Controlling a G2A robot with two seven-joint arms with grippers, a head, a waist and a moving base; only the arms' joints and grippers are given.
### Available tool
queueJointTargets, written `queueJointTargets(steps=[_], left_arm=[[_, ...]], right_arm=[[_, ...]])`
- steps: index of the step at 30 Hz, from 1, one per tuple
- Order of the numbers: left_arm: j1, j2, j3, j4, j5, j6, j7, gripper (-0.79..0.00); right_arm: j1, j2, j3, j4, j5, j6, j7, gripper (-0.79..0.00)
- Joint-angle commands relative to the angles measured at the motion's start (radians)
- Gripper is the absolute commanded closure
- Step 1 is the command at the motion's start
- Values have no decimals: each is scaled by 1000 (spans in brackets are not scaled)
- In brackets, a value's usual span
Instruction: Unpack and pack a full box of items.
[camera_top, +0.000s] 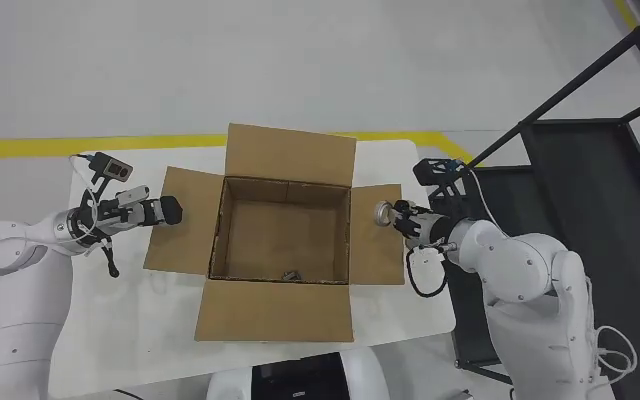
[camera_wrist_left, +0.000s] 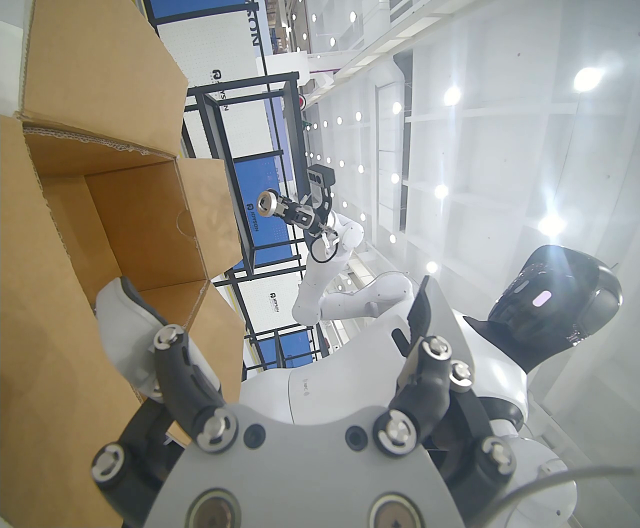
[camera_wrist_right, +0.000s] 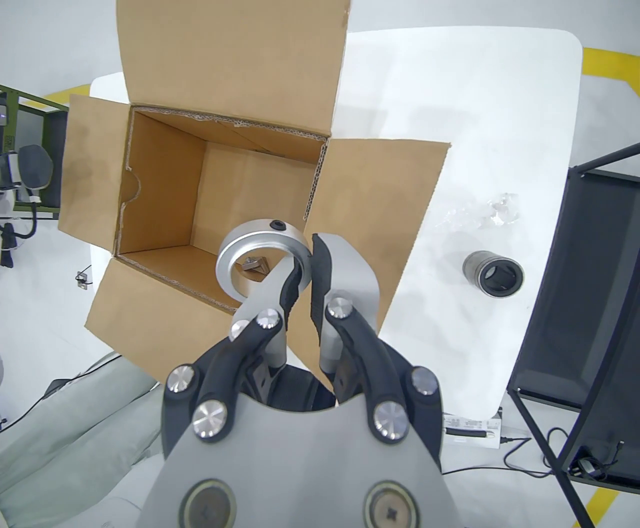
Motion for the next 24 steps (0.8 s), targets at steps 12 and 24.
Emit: queueJointTargets(steps=[12, 24], left_arm=[[0, 0, 0, 0, 0, 0, 0, -785], [0, 0, 0, 0, 0, 0, 0, -785]], right_arm=[[-67, 11, 160, -10, 217, 1, 13, 0], [-67, 11, 160, -10, 217, 1, 13, 0]])
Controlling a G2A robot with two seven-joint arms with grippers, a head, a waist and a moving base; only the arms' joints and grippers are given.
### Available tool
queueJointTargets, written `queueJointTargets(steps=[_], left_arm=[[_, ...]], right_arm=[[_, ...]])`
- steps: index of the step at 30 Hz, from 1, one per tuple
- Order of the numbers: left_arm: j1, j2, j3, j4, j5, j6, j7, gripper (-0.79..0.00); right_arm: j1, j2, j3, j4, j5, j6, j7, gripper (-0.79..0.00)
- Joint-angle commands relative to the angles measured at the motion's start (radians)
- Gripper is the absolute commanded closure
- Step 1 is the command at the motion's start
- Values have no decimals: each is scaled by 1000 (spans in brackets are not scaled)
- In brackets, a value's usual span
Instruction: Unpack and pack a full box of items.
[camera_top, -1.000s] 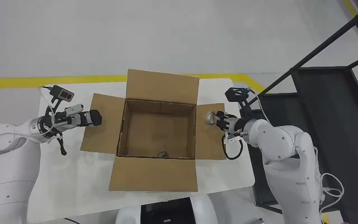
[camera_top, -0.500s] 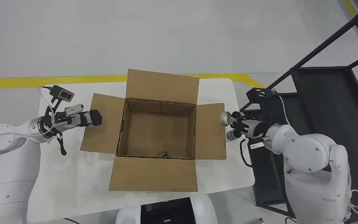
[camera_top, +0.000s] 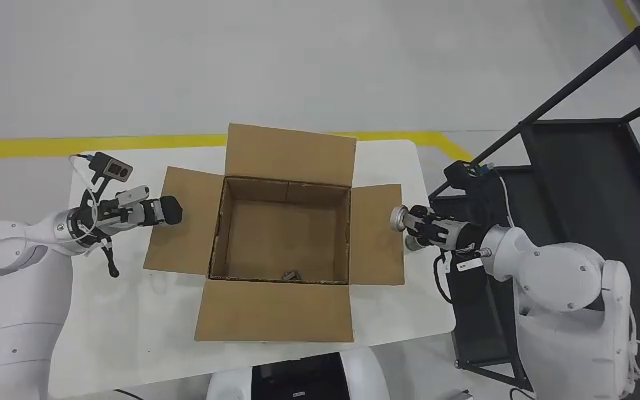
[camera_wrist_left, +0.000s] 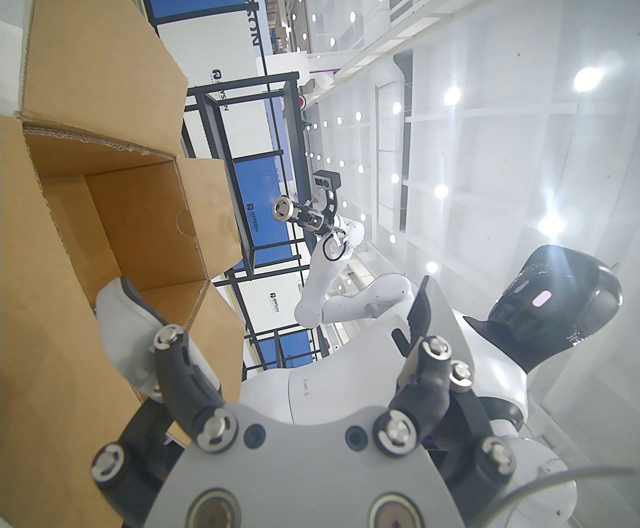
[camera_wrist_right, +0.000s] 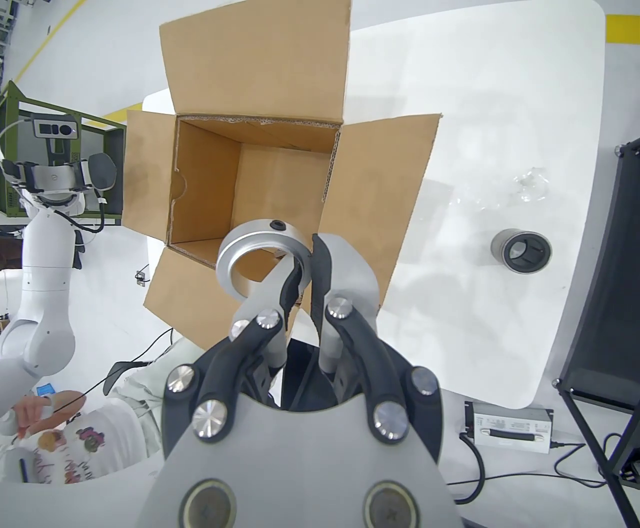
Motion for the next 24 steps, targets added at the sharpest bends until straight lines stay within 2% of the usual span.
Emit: queueJointTargets(steps=[1, 13, 16, 24], left_arm=[[0, 0, 0, 0, 0, 0, 0, -785], [0, 0, 0, 0, 0, 0, 0, -785], [0, 0, 0, 0, 0, 0, 0, -785], [0, 0, 0, 0, 0, 0, 0, -785]], right_arm=[[0, 0, 0, 0, 0, 0, 0, 0], [-2, 0, -1, 3, 2, -1, -7, 0], [-36, 1, 2, 0, 16, -7, -39, 0], [-159, 12, 151, 0, 29, -65, -49, 0]])
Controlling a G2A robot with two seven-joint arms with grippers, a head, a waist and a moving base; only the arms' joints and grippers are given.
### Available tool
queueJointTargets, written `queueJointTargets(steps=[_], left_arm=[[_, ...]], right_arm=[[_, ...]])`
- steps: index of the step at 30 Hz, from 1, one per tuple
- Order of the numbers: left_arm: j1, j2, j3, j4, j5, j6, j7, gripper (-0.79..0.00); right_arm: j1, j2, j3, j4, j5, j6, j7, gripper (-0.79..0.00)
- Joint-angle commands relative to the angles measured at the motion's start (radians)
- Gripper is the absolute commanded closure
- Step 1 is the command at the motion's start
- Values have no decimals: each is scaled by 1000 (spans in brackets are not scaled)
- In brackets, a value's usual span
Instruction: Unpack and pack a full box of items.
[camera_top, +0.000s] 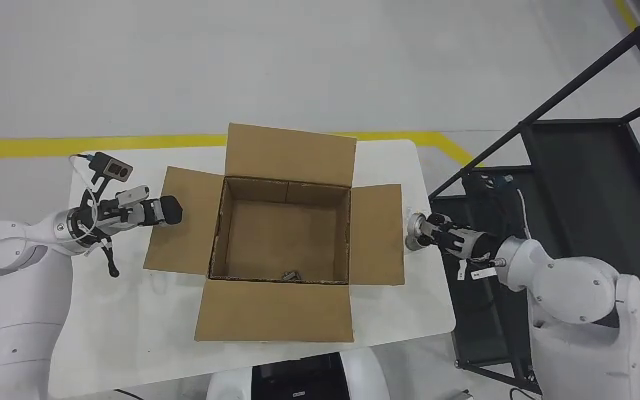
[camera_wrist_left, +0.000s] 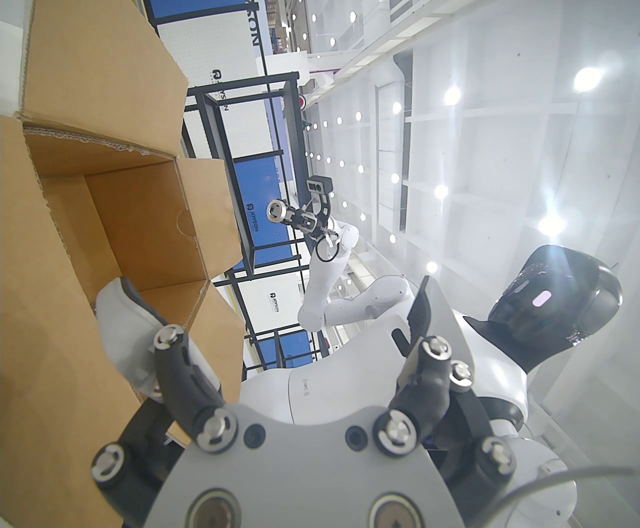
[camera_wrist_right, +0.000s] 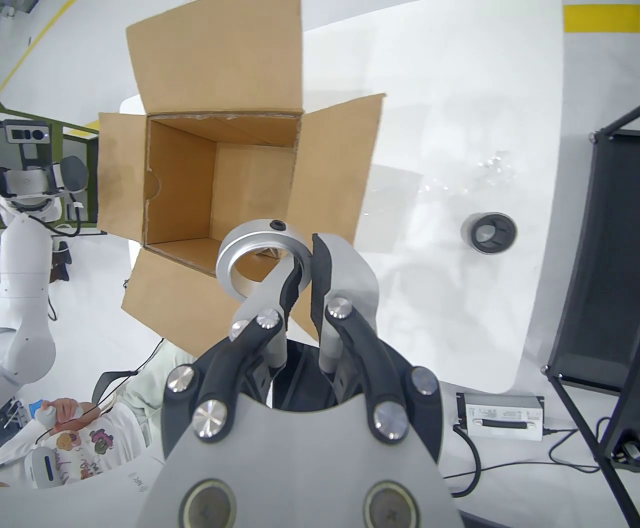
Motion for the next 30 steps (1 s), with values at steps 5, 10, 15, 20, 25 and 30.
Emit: queueJointTargets(steps=[5, 10, 15, 20, 25, 30], left_arm=[[0, 0, 0, 0, 0, 0, 0, -785], [0, 0, 0, 0, 0, 0, 0, -785], [0, 0, 0, 0, 0, 0, 0, -785], [0, 0, 0, 0, 0, 0, 0, -785], [0, 0, 0, 0, 0, 0, 0, -785], [0, 0, 0, 0, 0, 0, 0, -785]], right_arm=[[-109, 3, 48, 0, -63, 15, -20, 0], [-178, 4, 35, 22, -127, 33, -49, 0], [-200, 7, -32, 93, -213, 27, -84, 0], [-185, 8, -125, 199, -299, 43, -139, 0], [-151, 7, -228, 297, -413, 75, -189, 0], [-87, 3, -326, 403, -549, 142, -270, 0]])
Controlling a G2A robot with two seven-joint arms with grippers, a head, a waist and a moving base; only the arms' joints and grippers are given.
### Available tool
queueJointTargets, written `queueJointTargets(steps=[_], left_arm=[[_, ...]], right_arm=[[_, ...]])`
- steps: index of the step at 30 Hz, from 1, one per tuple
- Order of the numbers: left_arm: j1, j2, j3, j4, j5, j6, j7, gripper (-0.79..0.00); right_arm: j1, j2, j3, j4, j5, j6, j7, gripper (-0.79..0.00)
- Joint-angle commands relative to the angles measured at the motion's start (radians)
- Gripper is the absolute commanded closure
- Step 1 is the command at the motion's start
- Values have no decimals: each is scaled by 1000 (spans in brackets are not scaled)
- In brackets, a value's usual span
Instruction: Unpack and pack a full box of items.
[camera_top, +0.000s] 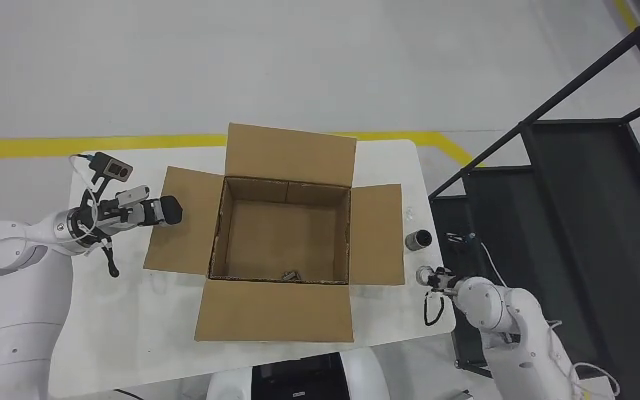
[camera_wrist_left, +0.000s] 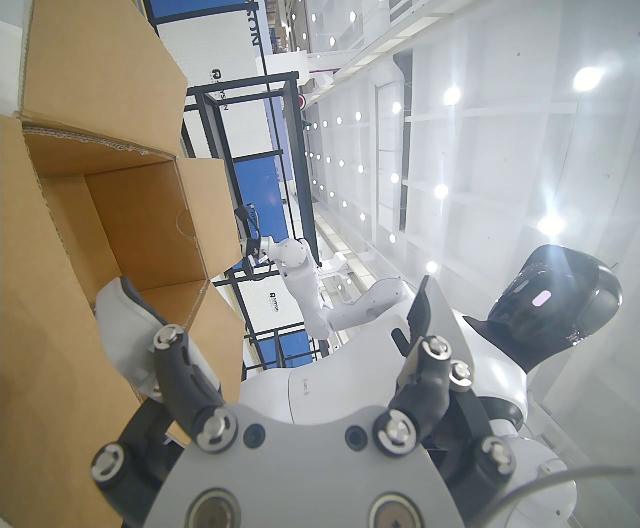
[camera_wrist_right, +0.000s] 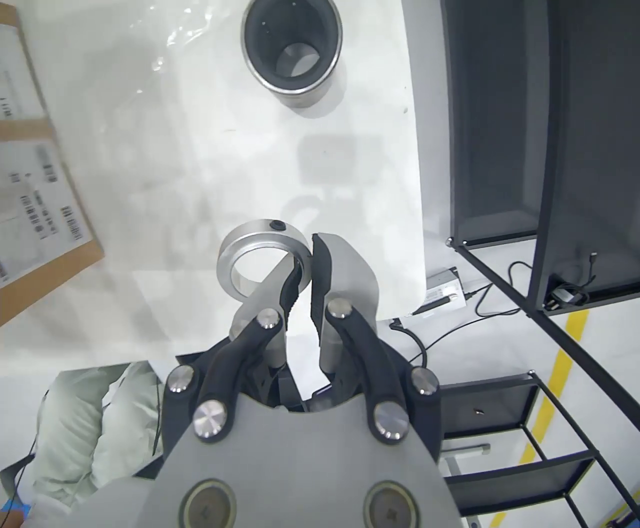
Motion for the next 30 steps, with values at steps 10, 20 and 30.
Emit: queueJointTargets(steps=[10, 20, 30], left_arm=[[0, 0, 0, 0, 0, 0, 0, -785], [0, 0, 0, 0, 0, 0, 0, -785], [0, 0, 0, 0, 0, 0, 0, -785]], right_arm=[[114, -17, -149, 183, -119, 106, -84, 0], [169, -29, -213, 265, -197, 174, -113, 0], [198, -36, -230, 302, -199, 181, -82, 0]])
